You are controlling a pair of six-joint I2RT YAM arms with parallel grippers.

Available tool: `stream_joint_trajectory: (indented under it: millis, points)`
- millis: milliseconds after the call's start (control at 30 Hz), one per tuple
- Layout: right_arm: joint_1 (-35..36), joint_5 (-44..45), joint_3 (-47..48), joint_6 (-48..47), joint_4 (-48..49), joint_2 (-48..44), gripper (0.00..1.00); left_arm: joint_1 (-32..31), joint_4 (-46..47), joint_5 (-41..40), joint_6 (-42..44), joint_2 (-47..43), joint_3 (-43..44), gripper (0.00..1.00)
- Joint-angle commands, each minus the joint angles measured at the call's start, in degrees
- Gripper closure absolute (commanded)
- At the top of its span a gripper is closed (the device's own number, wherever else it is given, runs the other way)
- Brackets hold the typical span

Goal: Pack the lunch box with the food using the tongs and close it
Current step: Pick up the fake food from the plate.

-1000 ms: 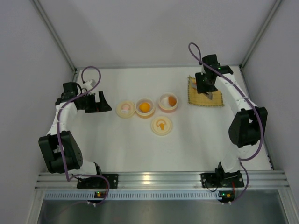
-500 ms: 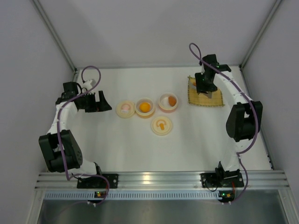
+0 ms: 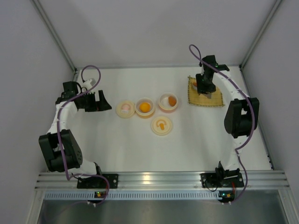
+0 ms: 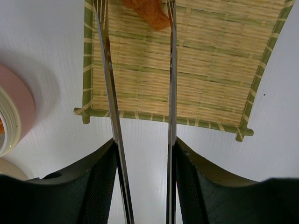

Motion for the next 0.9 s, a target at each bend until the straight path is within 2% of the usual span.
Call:
stream_joint_trajectory:
  millis: [0, 167, 367, 867]
  points:
    - [-0.95, -1.32, 0.51, 0.56, 3.44, -1.62, 0.52, 0.33, 2.06, 1.36, -0.3, 0.44, 2.25, 0.02]
    - [-0.87, -1.67, -3.8, 1.44, 5.12, -5.32, 0.55, 0.33, 2.23, 0.48, -0.48, -0.09, 2.68, 0.02]
    - [-0.95, -2.02, -2.66, 1.79, 4.24, -4.97, 0.57, 0.33, 1.89, 1.45, -1.09, 0.0, 3.21, 0.02]
    - [-0.87, -2.11, -4.07, 2.4, 3.98, -10.68, 0.82, 0.33, 1.71, 1.18, -0.92, -0.18, 3.12, 0.02]
